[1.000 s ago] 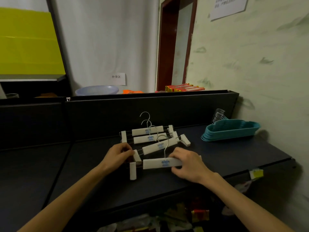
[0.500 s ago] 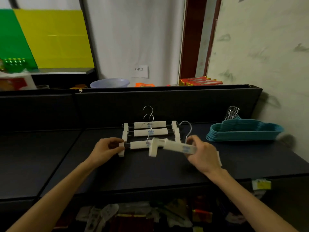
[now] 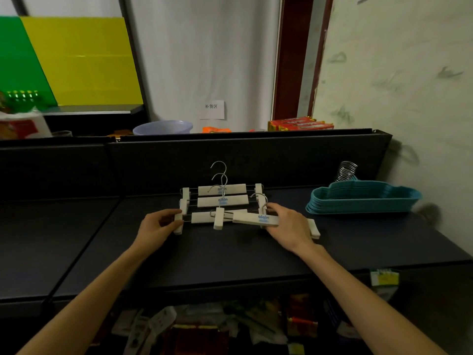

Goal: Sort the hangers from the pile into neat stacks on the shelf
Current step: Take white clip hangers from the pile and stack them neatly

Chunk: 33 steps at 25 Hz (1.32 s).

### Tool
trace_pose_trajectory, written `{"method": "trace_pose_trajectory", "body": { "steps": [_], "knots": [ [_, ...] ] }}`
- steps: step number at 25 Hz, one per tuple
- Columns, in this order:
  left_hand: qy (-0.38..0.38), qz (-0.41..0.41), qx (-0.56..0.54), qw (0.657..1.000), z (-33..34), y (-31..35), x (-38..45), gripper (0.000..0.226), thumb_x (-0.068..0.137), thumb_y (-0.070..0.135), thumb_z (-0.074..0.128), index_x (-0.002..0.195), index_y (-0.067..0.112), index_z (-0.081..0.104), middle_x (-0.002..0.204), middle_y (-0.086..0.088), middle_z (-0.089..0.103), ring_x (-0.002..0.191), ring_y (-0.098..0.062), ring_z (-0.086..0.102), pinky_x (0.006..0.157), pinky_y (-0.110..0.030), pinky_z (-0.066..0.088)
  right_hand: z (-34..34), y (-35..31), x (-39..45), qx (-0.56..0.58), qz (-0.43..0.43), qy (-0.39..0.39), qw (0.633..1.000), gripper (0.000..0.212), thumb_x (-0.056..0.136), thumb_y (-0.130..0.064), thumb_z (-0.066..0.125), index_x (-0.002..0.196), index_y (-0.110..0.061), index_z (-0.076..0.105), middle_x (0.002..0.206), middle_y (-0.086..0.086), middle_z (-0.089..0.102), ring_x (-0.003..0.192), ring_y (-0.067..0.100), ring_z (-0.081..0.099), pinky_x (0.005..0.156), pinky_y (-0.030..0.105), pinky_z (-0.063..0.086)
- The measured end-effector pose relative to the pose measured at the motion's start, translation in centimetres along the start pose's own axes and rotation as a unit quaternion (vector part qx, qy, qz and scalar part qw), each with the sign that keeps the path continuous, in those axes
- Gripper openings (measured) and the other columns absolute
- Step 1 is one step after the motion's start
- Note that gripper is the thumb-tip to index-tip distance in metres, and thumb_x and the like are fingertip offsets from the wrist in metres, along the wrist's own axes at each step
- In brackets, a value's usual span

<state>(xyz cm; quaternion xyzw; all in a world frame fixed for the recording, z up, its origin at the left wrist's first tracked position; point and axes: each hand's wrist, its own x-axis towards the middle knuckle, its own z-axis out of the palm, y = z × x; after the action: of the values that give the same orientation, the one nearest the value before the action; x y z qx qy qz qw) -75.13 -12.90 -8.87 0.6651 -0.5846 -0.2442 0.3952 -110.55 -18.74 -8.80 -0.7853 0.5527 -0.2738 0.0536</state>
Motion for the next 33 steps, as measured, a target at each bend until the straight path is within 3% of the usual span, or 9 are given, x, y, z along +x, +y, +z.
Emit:
{"method": "trace_pose_trajectory", "body": {
  "steps": [11,16,19,20,22,24,27,30,33],
  "knots": [
    [0.066,-0.003,0.048,0.997,1.4,-0.7,1.2,0.043,0.093,0.029,0.069,0.135,0.032,0.061,0.127,0.002,0.066,0.114,-0.012,0.062,0.092,-0.033,0.051,0.7,-0.2,0.7,-0.038,0.007,0.018,0.999,0.054,0.087,-0.040,0.070,0.137,-0.025,0.056,0.119,-0.004,0.067,0.102,0.018,0.065,0.085,0.036,0.054],
    [0.115,0.034,0.033,0.992,1.5,-0.6,0.7,0.042,0.091,0.031,0.072,0.131,0.024,0.062,0.133,0.003,0.054,0.109,-0.010,0.061,0.092,-0.031,0.052,0.2,-0.4,-0.4,-0.041,-0.020,0.131,0.990,0.048,0.075,-0.046,0.082,0.112,-0.020,0.067,0.093,-0.004,0.072,0.080,0.015,0.069,0.065,0.031,0.053],
    [0.194,0.084,0.012,0.977,0.9,0.5,-0.7,0.027,0.096,0.030,0.065,0.122,0.023,0.063,0.126,0.004,0.054,0.102,-0.009,0.060,0.086,-0.028,0.053,0.0,-1.9,-1.5,-0.051,-0.044,0.096,0.993,0.045,0.075,-0.048,0.080,0.109,-0.022,0.065,0.093,-0.004,0.072,0.082,0.015,0.069,0.065,0.028,0.048],
    [0.181,0.105,-0.005,0.978,0.7,1.0,-1.3,0.022,0.098,0.029,0.062,0.119,0.024,0.064,0.122,0.005,0.056,0.101,-0.008,0.060,0.085,-0.028,0.053,0.2,-2.9,-1.8,-0.054,-0.043,0.071,0.995,0.046,0.076,-0.053,0.078,0.109,-0.024,0.064,0.094,-0.006,0.071,0.083,0.014,0.068,0.066,0.027,0.044],
    [0.059,0.107,-0.041,0.992,0.5,2.0,-2.2,0.025,0.099,0.033,0.058,0.123,0.026,0.062,0.116,0.007,0.061,0.102,-0.006,0.062,0.089,-0.030,0.053,0.9,-5.1,-2.1,-0.058,-0.035,0.028,0.997,0.056,0.075,-0.065,0.072,0.113,-0.027,0.058,0.096,-0.009,0.067,0.085,0.010,0.065,0.069,0.026,0.044],
    [-0.043,0.105,0.010,0.993,0.0,2.1,-2.7,0.032,0.098,0.037,0.059,0.130,0.030,0.059,0.116,0.010,0.063,0.104,-0.005,0.062,0.093,-0.032,0.053,1.8,-7.2,-2.3,-0.040,-0.028,-0.005,0.999,0.062,0.074,-0.072,0.068,0.117,-0.029,0.053,0.099,-0.011,0.064,0.087,0.008,0.063,0.075,0.025,0.049],
    [-0.065,0.119,0.079,0.988,-0.9,0.9,-3.0,0.034,0.094,0.031,0.068,0.125,0.038,0.058,0.119,0.011,0.064,0.109,-0.005,0.061,0.099,-0.035,0.053,2.9,-8.5,-2.4,-0.004,-0.038,-0.042,0.998,0.060,0.078,-0.066,0.067,0.121,-0.028,0.053,0.113,-0.009,0.063,0.099,0.009,0.060,0.088,0.027,0.049],
    [-0.077,0.111,0.056,0.989,-1.6,-0.3,-3.5,0.033,0.090,0.026,0.073,0.119,0.039,0.061,0.119,0.014,0.065,0.112,-0.004,0.062,0.102,-0.033,0.052,2.4,-8.6,-2.4,-0.029,-0.064,-0.058,0.996,0.066,0.083,-0.062,0.063,0.136,-0.026,0.049,0.131,-0.007,0.054,0.119,0.014,0.054,0.101,0.032,0.045],
    [-0.068,0.110,0.048,0.990,-1.6,-0.8,-3.9,0.035,0.092,0.028,0.071,0.124,0.036,0.060,0.120,0.015,0.064,0.112,-0.001,0.061,0.101,-0.031,0.051,0.2,-6.7,-2.5,-0.048,-0.071,-0.037,0.996,0.071,0.086,-0.060,0.062,0.146,-0.027,0.044,0.139,-0.008,0.054,0.127,0.012,0.051,0.104,0.034,0.044]
  ]
}}
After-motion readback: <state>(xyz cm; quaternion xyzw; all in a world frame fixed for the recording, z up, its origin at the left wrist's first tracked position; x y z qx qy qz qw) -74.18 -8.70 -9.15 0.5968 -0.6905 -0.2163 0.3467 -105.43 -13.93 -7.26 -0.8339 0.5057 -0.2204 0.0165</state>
